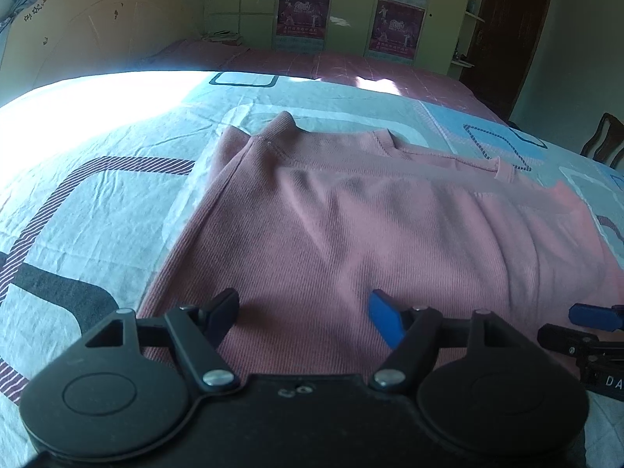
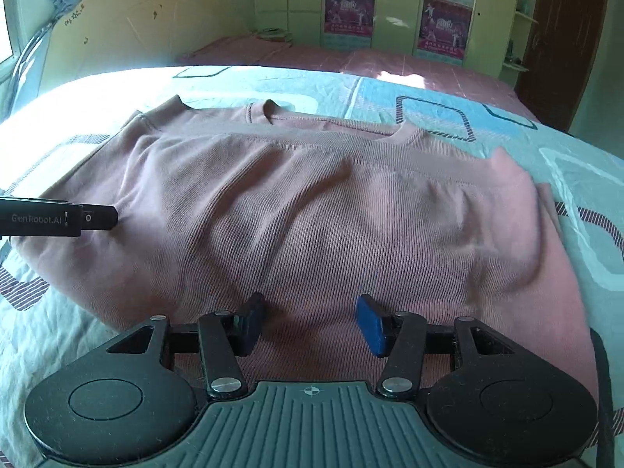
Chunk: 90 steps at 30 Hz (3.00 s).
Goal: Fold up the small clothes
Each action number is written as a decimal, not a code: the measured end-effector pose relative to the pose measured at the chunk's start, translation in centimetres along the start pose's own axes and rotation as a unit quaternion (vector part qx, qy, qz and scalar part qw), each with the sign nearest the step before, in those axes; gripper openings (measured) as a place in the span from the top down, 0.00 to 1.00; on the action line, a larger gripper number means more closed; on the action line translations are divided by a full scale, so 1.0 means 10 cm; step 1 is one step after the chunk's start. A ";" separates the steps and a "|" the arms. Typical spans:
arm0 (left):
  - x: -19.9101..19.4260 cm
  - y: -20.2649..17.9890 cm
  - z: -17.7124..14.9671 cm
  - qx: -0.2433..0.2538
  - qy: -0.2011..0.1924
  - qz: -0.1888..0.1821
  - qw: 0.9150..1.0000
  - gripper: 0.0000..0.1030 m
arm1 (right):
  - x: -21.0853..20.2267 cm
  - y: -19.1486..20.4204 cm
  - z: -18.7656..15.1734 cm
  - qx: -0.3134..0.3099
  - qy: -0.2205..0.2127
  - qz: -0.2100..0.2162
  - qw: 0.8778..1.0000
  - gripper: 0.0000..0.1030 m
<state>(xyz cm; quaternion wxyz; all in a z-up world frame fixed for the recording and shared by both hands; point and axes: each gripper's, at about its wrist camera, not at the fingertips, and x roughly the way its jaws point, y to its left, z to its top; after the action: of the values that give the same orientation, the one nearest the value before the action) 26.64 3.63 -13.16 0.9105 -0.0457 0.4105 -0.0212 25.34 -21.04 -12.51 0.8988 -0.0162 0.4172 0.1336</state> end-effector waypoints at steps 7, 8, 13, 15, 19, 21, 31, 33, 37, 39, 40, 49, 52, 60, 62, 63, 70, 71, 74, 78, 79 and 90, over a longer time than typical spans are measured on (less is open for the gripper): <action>-0.41 0.36 -0.32 -0.093 0.038 -0.046 0.994 0.24 | -0.16 0.08 0.17 0.028 -0.029 0.003 0.999 0.49; -0.44 0.41 -0.39 -0.111 0.045 -0.048 0.992 0.24 | -0.17 0.10 0.19 0.033 -0.029 0.006 0.999 0.49; -0.42 0.61 -0.57 -0.188 0.044 -0.073 0.979 0.24 | -0.18 0.21 0.30 0.042 -0.042 0.006 0.998 0.49; -0.34 0.65 -0.54 -0.213 0.031 -0.090 0.972 0.18 | -0.14 0.25 0.35 0.044 -0.046 0.003 0.998 0.49; -0.10 0.71 -0.41 -0.268 -0.006 -0.125 0.955 0.17 | 0.01 0.28 0.43 0.043 -0.043 -0.008 0.998 0.49; 0.05 0.74 -0.34 -0.297 -0.023 -0.140 0.944 0.20 | 0.10 0.25 0.47 0.050 -0.043 -0.020 0.998 0.49; 0.45 0.92 -0.25 -0.350 -0.047 -0.162 0.921 0.89 | 0.53 0.20 0.35 0.035 -0.011 -0.060 0.998 0.50; 0.39 0.88 -0.22 -0.331 -0.057 -0.158 0.928 0.90 | 0.45 0.17 0.40 0.048 -0.017 -0.055 0.997 0.49; 0.23 0.71 -0.08 -0.284 -0.086 -0.152 0.943 0.90 | 0.54 0.21 0.33 0.021 -0.018 -0.054 0.998 0.49; 0.13 0.58 0.04 -0.251 -0.100 -0.147 0.952 0.90 | 0.51 0.16 0.39 0.032 -0.016 -0.041 0.999 0.49; 0.08 0.51 0.10 -0.236 -0.106 -0.147 0.955 0.90 | 0.47 0.10 0.41 0.047 -0.023 -0.028 0.998 0.49; -0.28 -0.92 0.63 -0.024 -0.141 -0.199 0.969 0.90 | -0.20 -0.77 0.36 0.147 -0.077 0.005 0.986 0.49; -0.21 -1.56 0.60 0.047 -0.130 -0.230 0.963 0.90 | -0.41 -1.17 0.23 0.173 -0.085 -0.017 0.981 0.49; 0.42 -2.61 -0.16 0.173 -0.017 -0.225 0.959 0.73 | -0.74 -1.99 -0.13 0.222 -0.076 -0.053 0.971 0.49; 0.31 -2.64 -0.26 0.188 -0.026 -0.227 0.955 0.56 | -0.77 -2.05 -0.13 0.225 -0.082 -0.034 0.970 0.49; 0.25 -2.61 -0.27 0.188 -0.023 -0.235 0.953 0.42 | -0.78 -2.05 -0.11 0.224 -0.083 -0.021 0.971 0.49; -0.16 -2.06 -0.21 0.158 -0.071 -0.205 0.963 0.35 | -0.39 -1.75 0.08 0.172 -0.058 0.049 0.982 0.49; -0.17 -1.96 -0.18 0.147 -0.081 -0.185 0.968 0.34 | -0.29 -1.73 0.08 0.172 -0.048 0.051 0.983 0.49; -0.12 -1.70 -0.09 0.109 -0.084 -0.138 0.981 0.34 | -0.13 -1.70 0.03 0.187 -0.022 0.067 0.980 0.50; -0.03 -1.46 0.02 0.068 -0.076 -0.110 0.989 0.35 | -0.22 -1.71 -0.01 0.205 -0.034 0.080 0.975 0.66; 0.00 -1.44 0.02 0.065 -0.075 -0.107 0.989 0.35 | -0.25 -1.70 -0.01 0.203 -0.035 0.084 0.975 0.75; 0.12 -1.30 0.05 0.024 -0.063 -0.120 0.990 0.34 | 0.12 -1.56 0.17 0.143 -0.040 0.083 0.985 0.73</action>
<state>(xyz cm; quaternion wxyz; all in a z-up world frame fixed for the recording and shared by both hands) 27.79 -9.38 -12.35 0.9262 -0.0742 0.3432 -0.1371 31.30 -35.56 -13.53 0.8935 0.1525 0.3957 0.1477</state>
